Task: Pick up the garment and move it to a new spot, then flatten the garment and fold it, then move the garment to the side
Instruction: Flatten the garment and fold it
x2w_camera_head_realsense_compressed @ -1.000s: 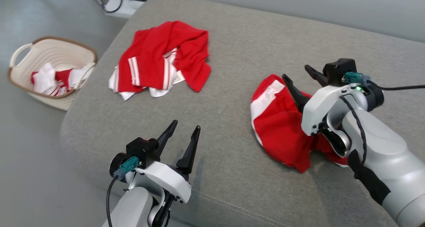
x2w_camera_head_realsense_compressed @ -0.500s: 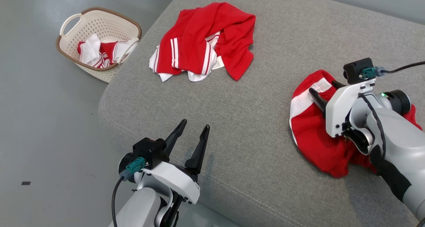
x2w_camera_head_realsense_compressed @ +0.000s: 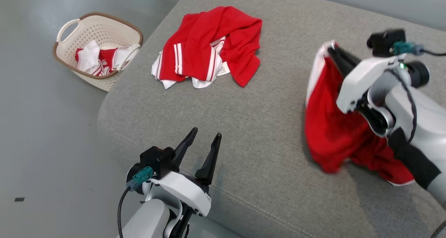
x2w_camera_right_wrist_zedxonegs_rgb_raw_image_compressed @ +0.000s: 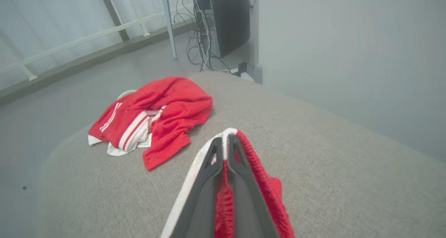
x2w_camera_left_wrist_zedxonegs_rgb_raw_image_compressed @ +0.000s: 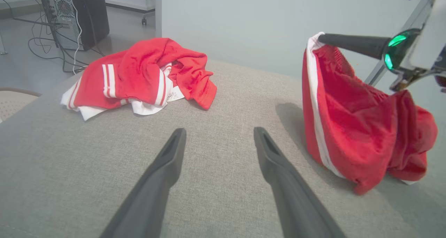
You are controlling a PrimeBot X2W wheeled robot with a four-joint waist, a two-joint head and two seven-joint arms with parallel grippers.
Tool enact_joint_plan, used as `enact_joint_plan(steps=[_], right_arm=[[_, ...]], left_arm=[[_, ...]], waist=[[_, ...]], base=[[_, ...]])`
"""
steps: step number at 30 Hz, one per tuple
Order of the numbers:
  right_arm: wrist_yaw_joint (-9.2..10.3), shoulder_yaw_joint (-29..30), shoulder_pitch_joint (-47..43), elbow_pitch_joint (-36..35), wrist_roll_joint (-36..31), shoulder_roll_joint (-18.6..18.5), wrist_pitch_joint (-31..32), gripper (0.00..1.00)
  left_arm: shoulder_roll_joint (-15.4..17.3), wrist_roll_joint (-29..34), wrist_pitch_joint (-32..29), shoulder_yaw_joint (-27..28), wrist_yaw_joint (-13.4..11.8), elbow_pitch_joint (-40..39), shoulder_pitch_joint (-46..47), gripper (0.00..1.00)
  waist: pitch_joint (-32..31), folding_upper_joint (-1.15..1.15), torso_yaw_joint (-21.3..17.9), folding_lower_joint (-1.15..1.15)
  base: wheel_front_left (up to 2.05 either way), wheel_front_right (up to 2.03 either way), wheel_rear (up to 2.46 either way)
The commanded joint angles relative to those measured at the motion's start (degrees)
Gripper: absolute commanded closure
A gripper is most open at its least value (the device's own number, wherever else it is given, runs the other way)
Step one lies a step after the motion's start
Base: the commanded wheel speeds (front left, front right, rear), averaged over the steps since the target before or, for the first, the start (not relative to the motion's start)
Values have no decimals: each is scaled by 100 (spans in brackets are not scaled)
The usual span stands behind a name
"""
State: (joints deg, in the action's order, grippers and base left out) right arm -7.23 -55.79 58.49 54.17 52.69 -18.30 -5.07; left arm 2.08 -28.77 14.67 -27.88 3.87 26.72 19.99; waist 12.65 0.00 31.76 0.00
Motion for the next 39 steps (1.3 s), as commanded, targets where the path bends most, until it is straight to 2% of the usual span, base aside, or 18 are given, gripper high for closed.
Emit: enact_joint_plan(steps=[1, 6, 11, 15, 21, 24, 28, 30, 35, 36, 39], right_arm=[[-25, 102, 277, -335, 136, 24, -442, 100], [-25, 250, 623, -744, 296, -93, -834, 100], [-25, 115, 480, -1497, 718, -398, -820, 100], [-25, -268, -73, -2293, 1317, -942, -242, 100], [-25, -682, -1205, -3319, 2644, -2081, 997, 100], [-25, -812, -1528, -3286, 2867, -2508, 1395, 100], [-25, -836, -1681, -2968, 2737, -2671, 1297, 100], [-25, -834, -1703, -2656, 2558, -2581, 1124, 100], [-25, -840, -1690, -2029, 2186, -2474, 846, 100], [-25, -845, -1646, -1735, 1972, -2373, 695, 100], [-25, -807, -1562, -1462, 1770, -2132, 481, 100]], left_arm=[[80, 10, 33, 213, -37, -49, -49, 0], [80, 73, 33, 275, -19, 13, -43, 0], [80, 122, 33, 347, 6, 48, -72, 0], [80, 151, 33, 388, 12, 64, -73, 0], [80, 293, 33, 578, 47, 115, -5, 0], [80, 393, 33, 702, 89, 174, 74, 0], [80, 515, 33, 823, 152, 246, 237, 0], [80, 552, 33, 858, 205, 370, 421, 0], [80, 444, 33, 803, 262, 615, 807, 0], [80, 312, 33, 728, 286, 802, 1048, 0], [80, 48, -40, 560, 316, 1211, 1505, 0]], waist=[[-81, 0, -147, 0], [-226, 0, -390, 0], [-416, 0, -804, 0], [-502, 0, -1178, 0], [-515, 0, -1761, 0], [-492, 0, -2053, 0], [-443, 0, -2386, 0], [-399, 0, -2572, 0], [-324, 0, -2689, 0], [-272, 0, -2739, 0], [-179, 0, -2827, 0]], base=[[0, 0, 0], [0, 0, 0], [0, 0, 0], [0, 0, 0], [0, 0, 0], [0, 0, 0], [0, 0, 0], [0, 0, 0], [0, 0, 0], [0, 0, 0], [0, 0, 0]])
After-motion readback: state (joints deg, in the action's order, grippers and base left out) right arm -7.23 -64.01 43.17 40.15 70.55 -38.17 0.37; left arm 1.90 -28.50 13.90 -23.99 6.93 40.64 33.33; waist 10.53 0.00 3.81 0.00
